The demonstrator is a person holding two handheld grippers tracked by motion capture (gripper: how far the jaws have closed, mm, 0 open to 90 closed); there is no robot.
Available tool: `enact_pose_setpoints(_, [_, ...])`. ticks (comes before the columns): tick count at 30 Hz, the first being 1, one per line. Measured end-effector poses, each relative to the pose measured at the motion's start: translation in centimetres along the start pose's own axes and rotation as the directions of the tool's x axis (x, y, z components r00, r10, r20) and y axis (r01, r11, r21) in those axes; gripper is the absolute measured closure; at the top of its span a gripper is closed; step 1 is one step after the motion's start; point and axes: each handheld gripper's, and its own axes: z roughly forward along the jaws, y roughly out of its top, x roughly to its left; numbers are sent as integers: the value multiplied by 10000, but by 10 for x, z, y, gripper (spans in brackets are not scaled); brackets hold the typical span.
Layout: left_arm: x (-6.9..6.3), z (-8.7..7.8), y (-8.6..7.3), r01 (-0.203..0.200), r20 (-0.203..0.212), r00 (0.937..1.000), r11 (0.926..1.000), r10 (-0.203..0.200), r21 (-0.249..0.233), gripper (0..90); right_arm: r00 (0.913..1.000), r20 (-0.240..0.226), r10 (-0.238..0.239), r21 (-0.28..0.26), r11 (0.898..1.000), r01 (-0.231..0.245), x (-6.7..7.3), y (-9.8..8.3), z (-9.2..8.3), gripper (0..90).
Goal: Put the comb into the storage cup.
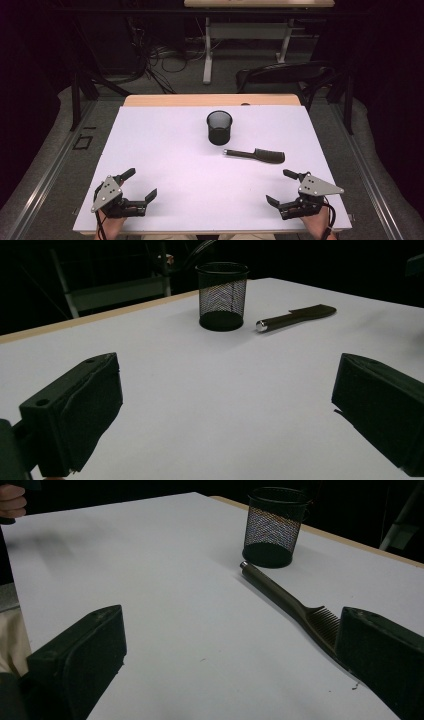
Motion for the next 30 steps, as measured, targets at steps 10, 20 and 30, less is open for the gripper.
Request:
enact_pose_setpoints(10, [2, -1, 0, 8, -9, 10000, 10000, -8, 23, 0, 9998, -158, -82, 282, 9996, 86, 2, 3, 6, 0])
enact_pose_setpoints(20, [2, 1, 0, -44, 38, 10000, 9999, 43, 90, 0, 9993, -365, -49, 629, 9980, 72, 0, 7, 17, 0])
enact_pose_setpoints(30, [2, 0, 0, 3, 7, 10000, 10000, -3, 54, 0, 9990, -418, -136, 762, 9970, 167, -5, 13, 24, 2])
